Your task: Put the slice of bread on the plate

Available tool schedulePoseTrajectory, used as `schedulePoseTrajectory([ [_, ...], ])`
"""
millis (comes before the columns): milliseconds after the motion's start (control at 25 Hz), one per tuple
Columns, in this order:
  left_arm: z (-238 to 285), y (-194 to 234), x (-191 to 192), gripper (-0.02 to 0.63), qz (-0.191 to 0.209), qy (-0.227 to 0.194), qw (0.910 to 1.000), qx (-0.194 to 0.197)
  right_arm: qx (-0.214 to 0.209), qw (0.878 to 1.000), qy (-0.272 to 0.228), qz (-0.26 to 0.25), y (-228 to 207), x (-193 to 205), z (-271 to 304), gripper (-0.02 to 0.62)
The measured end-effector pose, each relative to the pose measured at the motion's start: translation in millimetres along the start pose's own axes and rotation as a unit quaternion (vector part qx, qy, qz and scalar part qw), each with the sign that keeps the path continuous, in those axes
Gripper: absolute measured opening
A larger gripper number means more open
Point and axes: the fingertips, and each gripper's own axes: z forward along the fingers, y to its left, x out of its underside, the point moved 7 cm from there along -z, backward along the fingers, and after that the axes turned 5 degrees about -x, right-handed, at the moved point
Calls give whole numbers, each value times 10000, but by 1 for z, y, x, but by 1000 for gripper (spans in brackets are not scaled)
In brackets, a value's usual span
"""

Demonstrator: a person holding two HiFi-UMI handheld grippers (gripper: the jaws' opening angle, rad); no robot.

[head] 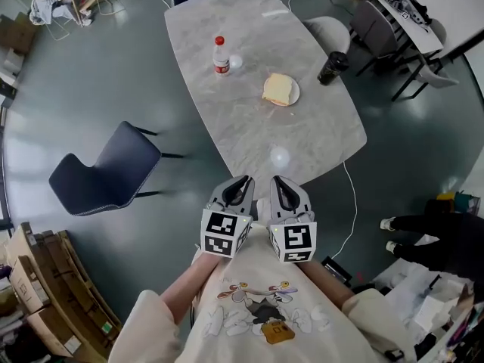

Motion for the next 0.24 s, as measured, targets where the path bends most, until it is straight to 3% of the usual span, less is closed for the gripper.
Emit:
schedulePoseTrajectory([
  [240,2,28,-17,41,94,-378,9990,-212,-175,9982,-420,-400,11,-35,19,5],
])
